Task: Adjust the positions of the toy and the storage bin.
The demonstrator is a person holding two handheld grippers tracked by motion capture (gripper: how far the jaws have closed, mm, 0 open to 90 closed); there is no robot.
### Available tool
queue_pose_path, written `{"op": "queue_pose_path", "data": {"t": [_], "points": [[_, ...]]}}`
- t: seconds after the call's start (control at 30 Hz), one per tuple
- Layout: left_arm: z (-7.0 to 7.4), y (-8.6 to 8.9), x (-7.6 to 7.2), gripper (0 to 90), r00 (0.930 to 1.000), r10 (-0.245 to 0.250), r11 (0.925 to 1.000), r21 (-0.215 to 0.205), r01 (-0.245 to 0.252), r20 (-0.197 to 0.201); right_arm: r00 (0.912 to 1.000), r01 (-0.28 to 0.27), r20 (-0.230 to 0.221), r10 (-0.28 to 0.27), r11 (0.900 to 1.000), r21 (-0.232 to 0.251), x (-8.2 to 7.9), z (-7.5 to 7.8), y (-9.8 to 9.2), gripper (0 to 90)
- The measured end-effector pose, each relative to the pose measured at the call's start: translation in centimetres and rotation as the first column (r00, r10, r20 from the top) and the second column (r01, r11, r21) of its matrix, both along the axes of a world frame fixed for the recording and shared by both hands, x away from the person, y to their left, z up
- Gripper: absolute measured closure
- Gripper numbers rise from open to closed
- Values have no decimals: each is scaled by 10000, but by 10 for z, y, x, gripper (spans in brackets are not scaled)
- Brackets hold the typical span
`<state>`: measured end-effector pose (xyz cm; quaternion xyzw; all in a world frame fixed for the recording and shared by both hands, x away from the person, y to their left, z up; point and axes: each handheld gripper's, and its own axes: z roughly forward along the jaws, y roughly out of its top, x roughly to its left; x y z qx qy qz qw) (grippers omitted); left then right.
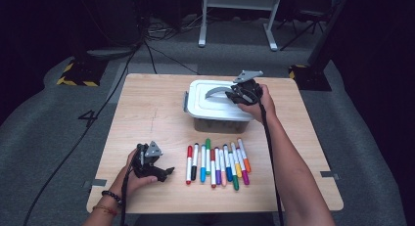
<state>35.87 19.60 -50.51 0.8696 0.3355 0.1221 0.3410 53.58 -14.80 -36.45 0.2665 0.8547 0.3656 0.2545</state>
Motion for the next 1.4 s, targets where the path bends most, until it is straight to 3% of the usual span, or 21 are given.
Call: {"op": "queue_pose_path", "data": {"t": [0.27, 0.67, 1.13, 1.4], "points": [[0, 0, 0, 65, 10000, 29, 10000, -4, -29, 0, 9991, -433, 17, 432, 9987, 268, -12, -2, -14, 655], [0, 0, -1, 64, 10000, 43, 10000, 0, -43, 8, 9954, -938, 180, 941, 9955, -167, -23, -1, -24, 680], [0, -1, -2, 65, 9999, 100, 9999, 50, -100, 59, 9809, -1911, 347, 1913, 9815, -100, -36, -2, -38, 687], [0, -1, -2, 64, 9999, 124, 9999, 46, -124, 61, 9811, -1917, 256, 1920, 9814, -130, -38, 0, -37, 657]]}}
